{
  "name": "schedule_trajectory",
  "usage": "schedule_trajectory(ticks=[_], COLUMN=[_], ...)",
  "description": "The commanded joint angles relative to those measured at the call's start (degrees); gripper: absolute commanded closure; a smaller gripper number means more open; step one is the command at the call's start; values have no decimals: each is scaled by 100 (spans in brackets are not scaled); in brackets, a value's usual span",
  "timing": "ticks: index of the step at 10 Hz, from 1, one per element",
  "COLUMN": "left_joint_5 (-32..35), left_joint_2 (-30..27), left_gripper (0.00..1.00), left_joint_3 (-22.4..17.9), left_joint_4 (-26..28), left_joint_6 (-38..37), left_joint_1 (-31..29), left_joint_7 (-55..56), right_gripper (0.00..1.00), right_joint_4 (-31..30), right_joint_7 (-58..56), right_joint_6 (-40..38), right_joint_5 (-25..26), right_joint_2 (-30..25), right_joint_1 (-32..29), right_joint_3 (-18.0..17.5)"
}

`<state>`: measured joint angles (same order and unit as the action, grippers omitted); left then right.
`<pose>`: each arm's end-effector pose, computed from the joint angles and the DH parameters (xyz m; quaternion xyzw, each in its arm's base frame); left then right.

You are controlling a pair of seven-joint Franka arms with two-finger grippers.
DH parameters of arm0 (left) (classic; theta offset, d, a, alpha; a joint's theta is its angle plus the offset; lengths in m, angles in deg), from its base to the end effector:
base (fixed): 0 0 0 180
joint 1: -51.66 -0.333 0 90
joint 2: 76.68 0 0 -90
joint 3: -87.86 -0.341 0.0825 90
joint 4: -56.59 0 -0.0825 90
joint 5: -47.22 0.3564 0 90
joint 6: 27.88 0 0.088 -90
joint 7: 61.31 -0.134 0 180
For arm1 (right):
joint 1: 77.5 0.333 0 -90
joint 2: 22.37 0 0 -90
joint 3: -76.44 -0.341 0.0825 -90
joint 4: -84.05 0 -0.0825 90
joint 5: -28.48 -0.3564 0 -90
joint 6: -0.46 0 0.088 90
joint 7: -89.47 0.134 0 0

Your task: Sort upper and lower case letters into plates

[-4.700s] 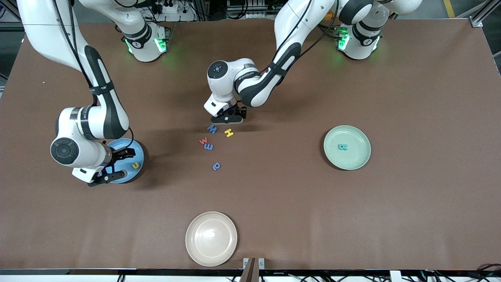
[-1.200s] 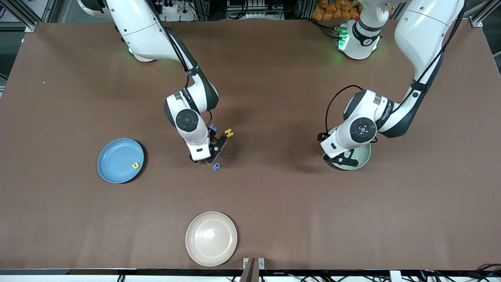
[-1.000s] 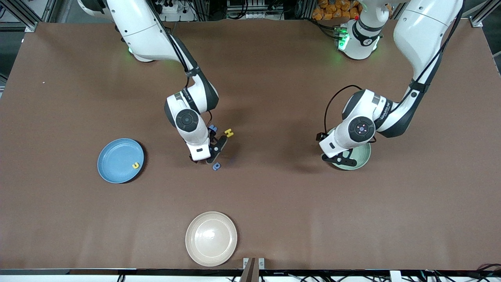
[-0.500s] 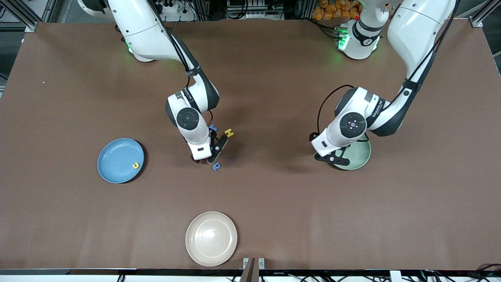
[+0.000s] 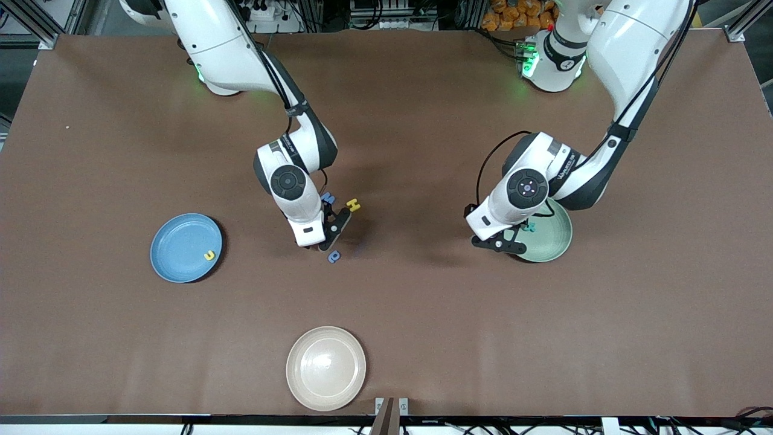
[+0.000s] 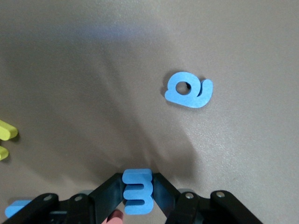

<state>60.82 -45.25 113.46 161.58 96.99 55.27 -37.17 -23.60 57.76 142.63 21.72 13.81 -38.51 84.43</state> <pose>0.5551 -0.2721 0.2583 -0.9926 0.0982 0.0713 0.0097 0.5365 0.3297 0.1874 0.8712 0.4908 -0.0102 0.0055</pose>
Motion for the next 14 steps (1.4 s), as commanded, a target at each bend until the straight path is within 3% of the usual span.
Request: schedule_trajectory(ticks=[1,4,9,12,13,14], left_joint_5=[107,299,529,529,538,547], left_joint_2=[493,758,872,978,987,987], left_gripper=[0,0,0,0,0,0], left_joint_3=[-46,-73,-73,-73,-82,-91], left_joint_4=[-663,-972,-1340,-1534,-1543,-1552], left_joint_6=[-16,-16,-16,325,562,721], left_joint_1=[569,861,1361,1555,1677,1879], left_joint_7=[528,881,1320,1374,1374,1374], right_gripper=[100,100,100,100,55,1], right_joint_4=[-265,-55,-54,-89,-80,-63], right_joint_7=[156,306,218,131,87,78], right_joint_6=[-118,-549,-1076,-1411,-1455,-1455], right_joint_5=[-80,-89,-54,-54,-54,-54], right_joint_2=[-303,-646,-788,-727,-718,-709], right_joint_1=[-40,-382,-875,-1376,-1446,-1534], right_joint_3=[53,534,1729,1784,1784,1784])
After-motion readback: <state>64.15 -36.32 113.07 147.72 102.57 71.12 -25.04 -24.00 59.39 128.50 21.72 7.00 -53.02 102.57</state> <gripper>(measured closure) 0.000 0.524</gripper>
